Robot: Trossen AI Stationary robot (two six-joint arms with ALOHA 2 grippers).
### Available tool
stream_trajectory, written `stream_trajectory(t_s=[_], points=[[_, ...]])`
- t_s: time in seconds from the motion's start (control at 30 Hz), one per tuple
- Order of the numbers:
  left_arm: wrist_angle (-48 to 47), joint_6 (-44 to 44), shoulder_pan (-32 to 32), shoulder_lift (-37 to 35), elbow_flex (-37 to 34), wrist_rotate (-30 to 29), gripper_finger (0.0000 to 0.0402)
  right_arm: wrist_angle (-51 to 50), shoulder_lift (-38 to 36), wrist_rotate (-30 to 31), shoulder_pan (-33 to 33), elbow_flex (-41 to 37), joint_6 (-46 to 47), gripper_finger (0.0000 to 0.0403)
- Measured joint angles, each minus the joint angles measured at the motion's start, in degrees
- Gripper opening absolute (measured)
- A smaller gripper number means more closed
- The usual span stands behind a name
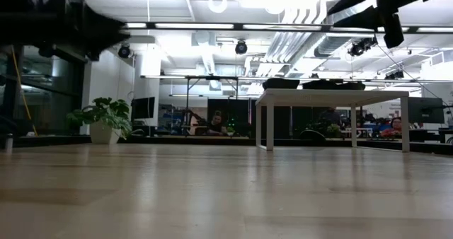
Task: Pick & Place Mini shaped plates
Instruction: Return to Home Position
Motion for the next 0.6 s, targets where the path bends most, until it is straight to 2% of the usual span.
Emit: stream_trajectory(t_s=[0.13, 0.3, 0.6], points=[[-7.29, 0.89, -3.26, 0.22, -0.24, -4.18, 0.0186, 0.70, -0.86, 2.11, 2.19, -1.43, -2.06, 0.0127], [-5.53, 1.30, -8.84, -0.08, -1.17, -12.25, 0.0186, 0.65, -5.57, 2.84, 3.13, -6.41, -0.60, 0.0126], [-5.84, -0.77, -18.32, -0.10, -4.02, -27.60, 0.0186, 2.09, -17.30, -5.16, 1.02, -14.09, -5.10, 0.0126]])
